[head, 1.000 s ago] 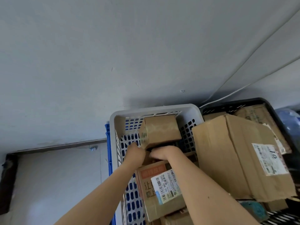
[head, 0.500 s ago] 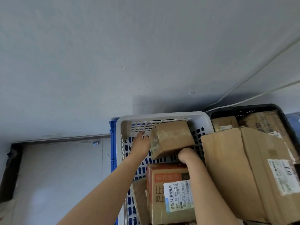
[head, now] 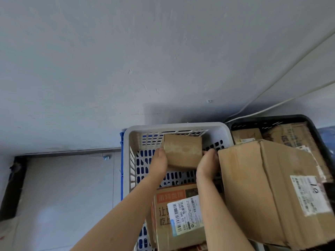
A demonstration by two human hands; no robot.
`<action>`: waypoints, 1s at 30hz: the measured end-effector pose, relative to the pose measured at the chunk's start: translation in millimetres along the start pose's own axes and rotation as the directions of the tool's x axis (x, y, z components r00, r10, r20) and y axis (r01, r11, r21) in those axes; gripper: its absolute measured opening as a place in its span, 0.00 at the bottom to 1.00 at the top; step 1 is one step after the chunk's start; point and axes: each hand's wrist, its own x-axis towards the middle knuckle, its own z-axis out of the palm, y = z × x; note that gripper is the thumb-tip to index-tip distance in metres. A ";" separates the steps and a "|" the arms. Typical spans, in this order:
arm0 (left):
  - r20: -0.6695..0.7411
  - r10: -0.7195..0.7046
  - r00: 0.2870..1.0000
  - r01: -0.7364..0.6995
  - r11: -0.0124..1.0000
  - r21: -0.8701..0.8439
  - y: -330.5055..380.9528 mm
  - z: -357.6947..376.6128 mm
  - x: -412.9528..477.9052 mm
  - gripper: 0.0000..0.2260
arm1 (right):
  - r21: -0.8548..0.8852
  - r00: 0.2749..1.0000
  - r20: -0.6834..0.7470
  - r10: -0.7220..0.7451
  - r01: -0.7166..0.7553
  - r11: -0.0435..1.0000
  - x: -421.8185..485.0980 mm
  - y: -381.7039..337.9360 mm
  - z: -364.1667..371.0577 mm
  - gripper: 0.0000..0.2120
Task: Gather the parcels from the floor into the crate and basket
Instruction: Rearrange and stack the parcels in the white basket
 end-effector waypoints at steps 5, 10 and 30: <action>-0.123 0.097 0.988 -0.094 0.995 0.036 17.7 -27.7 -5.6 0.11 | -0.133 0.950 0.258 0.179 -0.148 0.980 -1.6 -4.9 4.5 0.20; -0.131 0.240 0.962 -0.228 0.969 0.097 28.4 -41.0 -23.8 0.10 | -0.179 0.808 0.508 0.298 -0.239 0.954 -1.3 0.3 3.5 0.21; -0.376 0.274 0.885 -0.256 0.962 0.100 1.1 -16.0 -54.0 0.05 | -0.232 0.754 0.656 -0.026 0.235 0.944 -2.5 4.0 -12.4 0.33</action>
